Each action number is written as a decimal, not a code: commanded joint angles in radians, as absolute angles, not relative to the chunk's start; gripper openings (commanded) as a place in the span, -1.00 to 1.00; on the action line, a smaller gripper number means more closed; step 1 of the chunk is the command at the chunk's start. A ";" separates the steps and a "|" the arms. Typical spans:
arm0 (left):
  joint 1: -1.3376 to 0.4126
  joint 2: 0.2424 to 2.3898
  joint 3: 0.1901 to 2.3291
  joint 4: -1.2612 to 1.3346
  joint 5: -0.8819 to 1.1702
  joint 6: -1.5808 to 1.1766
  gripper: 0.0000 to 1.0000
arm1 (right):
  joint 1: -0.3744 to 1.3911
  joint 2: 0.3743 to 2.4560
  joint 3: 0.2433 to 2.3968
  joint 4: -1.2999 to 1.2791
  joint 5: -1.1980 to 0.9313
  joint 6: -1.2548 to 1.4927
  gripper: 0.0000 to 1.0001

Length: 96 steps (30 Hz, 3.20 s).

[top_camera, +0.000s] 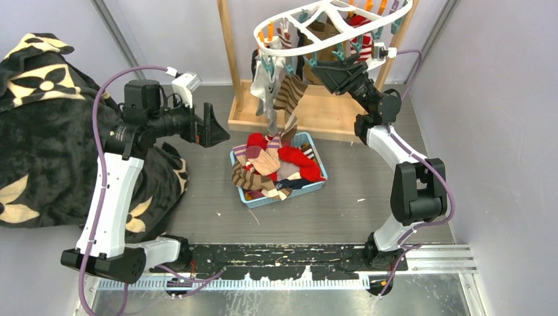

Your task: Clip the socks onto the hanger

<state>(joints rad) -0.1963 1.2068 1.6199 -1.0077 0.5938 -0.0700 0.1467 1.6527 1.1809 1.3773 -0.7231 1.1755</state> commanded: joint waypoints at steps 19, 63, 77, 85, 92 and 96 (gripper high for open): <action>-0.200 1.171 1.670 -1.003 0.591 -0.060 0.99 | 0.186 1.623 1.190 1.434 -0.682 1.185 -0.12; -0.199 1.172 1.694 -1.044 0.579 -0.031 0.99 | 0.296 1.757 1.267 1.434 -0.557 0.936 0.35; -0.199 1.165 1.693 -1.048 0.573 -0.022 0.99 | 0.295 1.698 1.225 1.433 -0.562 0.928 -0.29; -0.200 1.166 1.695 -1.040 0.572 -0.029 0.99 | 0.314 1.687 1.190 1.406 -0.509 0.900 -0.47; -0.202 1.187 1.698 -0.970 0.589 -0.106 0.99 | 0.425 1.646 1.201 1.230 -0.437 0.702 -0.50; -0.230 1.269 1.780 -0.933 0.544 -0.140 0.99 | 0.448 1.640 1.213 1.218 -0.383 0.682 -0.50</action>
